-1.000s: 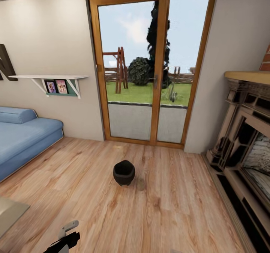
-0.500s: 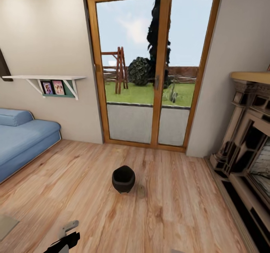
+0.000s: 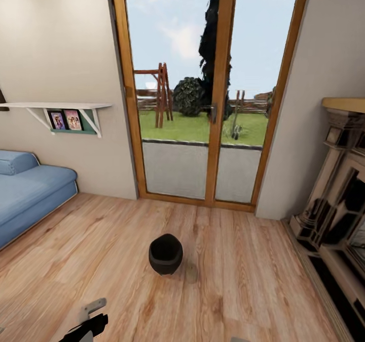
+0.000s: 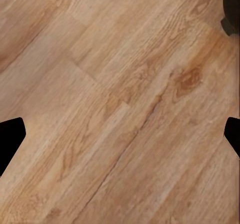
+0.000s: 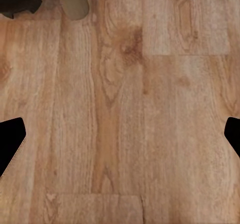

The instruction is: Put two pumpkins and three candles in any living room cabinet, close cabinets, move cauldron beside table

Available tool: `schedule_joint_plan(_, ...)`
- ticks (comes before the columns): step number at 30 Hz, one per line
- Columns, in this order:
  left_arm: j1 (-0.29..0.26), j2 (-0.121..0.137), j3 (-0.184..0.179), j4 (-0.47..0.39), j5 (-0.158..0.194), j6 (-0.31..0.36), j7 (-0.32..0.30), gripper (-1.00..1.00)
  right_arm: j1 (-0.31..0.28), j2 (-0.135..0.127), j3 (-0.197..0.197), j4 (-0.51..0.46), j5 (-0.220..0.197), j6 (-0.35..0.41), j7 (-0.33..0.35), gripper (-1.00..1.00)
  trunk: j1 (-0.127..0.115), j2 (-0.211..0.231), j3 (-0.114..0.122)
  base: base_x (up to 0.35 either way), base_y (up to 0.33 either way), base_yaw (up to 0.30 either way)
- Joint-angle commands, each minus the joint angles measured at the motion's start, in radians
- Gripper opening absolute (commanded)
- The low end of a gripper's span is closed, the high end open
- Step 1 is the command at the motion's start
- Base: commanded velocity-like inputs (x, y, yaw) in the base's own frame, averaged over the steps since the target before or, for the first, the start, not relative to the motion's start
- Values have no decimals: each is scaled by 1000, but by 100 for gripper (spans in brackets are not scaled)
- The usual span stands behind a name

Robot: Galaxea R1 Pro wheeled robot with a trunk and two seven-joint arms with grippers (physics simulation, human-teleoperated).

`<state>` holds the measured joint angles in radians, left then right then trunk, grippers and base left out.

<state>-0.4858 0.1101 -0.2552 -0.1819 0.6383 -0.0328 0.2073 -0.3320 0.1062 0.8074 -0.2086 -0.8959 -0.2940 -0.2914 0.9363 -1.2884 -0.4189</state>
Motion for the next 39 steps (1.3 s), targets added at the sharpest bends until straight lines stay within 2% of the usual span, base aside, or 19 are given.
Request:
schedule_joint_plan(1, 0, 0, -9, -1, 9, -3, 4, 100, -1, 0, 9, 0, -9, -4, -5, 100, 1, -1, -1, 322, 0, 0)
schedule_joint_plan(11, 0, 1, -9, -1, 9, -3, 4, 100, -1, 1, 9, 0, -7, -4, -5, 100, 1, -1, -1, 322, 0, 16)
schedule_joint_plan(22, 0, 0, -9, -1, 9, -3, 4, 100, -1, 1, 9, 0, -6, -4, -5, 100, 1, -1, -1, 308, 0, 126)
schedule_joint_plan(31, 0, 0, -9, -1, 9, -3, 4, 100, -1, 1, 9, 0, -6, -4, -5, 100, 1, -1, -1, 213, -2, 155)
schedule_joint_plan(39, 0, 0, -9, -1, 9, -3, 4, 100, -1, 1, 9, 0, -6, -4, -5, 100, 1, -1, -1, 168, -37, 31)
